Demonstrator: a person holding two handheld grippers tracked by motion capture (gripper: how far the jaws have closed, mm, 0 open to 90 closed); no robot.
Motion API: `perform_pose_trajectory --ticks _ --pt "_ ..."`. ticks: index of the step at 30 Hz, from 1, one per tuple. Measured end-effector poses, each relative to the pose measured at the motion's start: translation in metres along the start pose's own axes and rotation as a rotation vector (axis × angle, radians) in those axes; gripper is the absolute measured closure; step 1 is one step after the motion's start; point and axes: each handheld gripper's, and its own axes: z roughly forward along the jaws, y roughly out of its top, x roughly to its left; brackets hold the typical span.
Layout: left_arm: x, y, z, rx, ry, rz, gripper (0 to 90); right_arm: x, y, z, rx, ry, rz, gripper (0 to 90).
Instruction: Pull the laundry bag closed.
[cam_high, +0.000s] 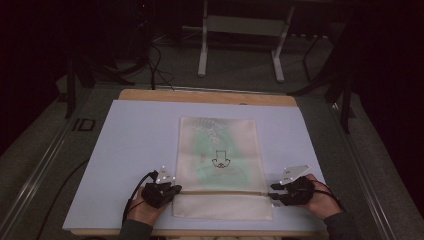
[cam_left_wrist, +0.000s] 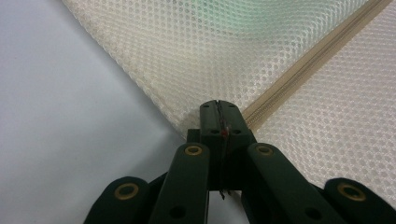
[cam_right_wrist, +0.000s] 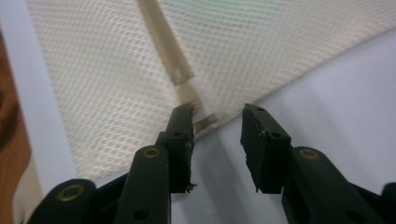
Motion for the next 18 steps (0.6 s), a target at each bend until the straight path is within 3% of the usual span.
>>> perform_pose_trajectory --ticks 9,18 --pt "0.001 0.000 0.000 -0.001 -0.005 0.003 89.0 -0.006 -0.008 -0.002 -0.040 -0.032 0.069 57.6" --pt "0.000 0.000 0.000 -0.002 -0.004 0.015 88.9 -0.015 -0.016 -0.002 -0.090 -0.088 0.172 48.5"
